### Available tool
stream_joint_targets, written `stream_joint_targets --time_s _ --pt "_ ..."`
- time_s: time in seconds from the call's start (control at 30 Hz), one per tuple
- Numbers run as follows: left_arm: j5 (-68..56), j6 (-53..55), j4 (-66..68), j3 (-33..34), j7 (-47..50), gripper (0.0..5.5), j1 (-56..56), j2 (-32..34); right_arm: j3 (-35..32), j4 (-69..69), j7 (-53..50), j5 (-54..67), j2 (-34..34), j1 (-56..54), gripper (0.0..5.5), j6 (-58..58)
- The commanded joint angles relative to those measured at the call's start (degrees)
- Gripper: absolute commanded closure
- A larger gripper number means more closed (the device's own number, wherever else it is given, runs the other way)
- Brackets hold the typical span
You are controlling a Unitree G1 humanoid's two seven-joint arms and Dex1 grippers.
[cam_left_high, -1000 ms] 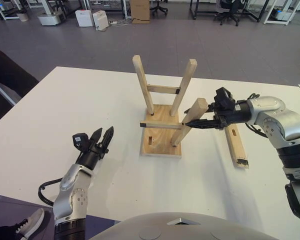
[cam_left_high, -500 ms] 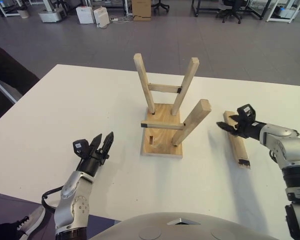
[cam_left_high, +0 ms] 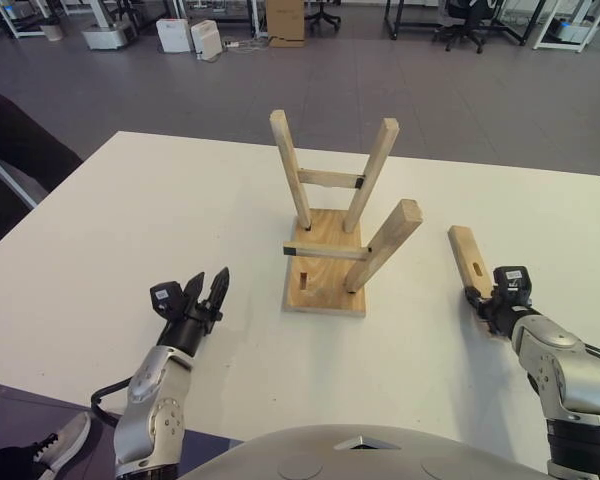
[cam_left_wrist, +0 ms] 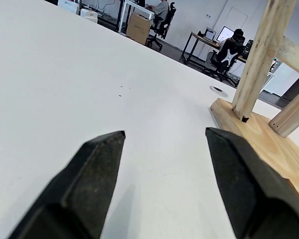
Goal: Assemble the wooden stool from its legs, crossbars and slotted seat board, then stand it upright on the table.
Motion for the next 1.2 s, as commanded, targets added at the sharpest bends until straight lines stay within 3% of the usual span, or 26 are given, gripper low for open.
stream_joint_targets --time_s 0.03,0.2,0.3,0.4,0.5,0.8,1.0,1.2 --pt "-4.7 4.9 -4.4 2.2 -0.4 2.53 -5.1 4.0 -2.1 5.4 2.1 2.4 1.4 -8.8 3.39 -6.4" --pt "-22.1 13.6 -9.0 9.6 -4.2 2.53 -21.8 14.6 -3.5 2.2 14.1 16.0 1.4 -29.0 3.42 -12.6" --pt "-36.2 21.8 -7.5 11.5 -9.3 2.53 -36.7 24.3 -4.6 -0.6 20.8 30.5 0.1 -39.7 3.42 -5.9" --pt "-46.1 28.2 -1.4 10.9 -12.9 2.53 -48.6 28.4 -3.6 0.6 25.6 42.8 -1.2 -47.6 3.43 2.2" --pt "-51.1 32.8 3.5 8.7 -14.6 2.53 -56.0 29.2 -2.6 1.8 27.0 52.3 -1.3 -51.2 3.43 8.7" --pt "-55.5 37.5 6.9 7.3 -16.4 0.96 -61.3 28.4 0.8 2.0 30.7 60.1 -4.9 -50.6 3.43 15.2" --pt "-56.5 36.7 6.8 6.5 -16.0 0.93 -65.0 26.0 4.5 2.0 33.7 59.5 -6.0 -51.0 3.43 16.4" --pt "-57.0 36.2 7.1 6.8 -14.8 1.96 -65.2 24.4 5.0 3.3 33.4 60.6 -5.2 -53.1 3.43 15.8"
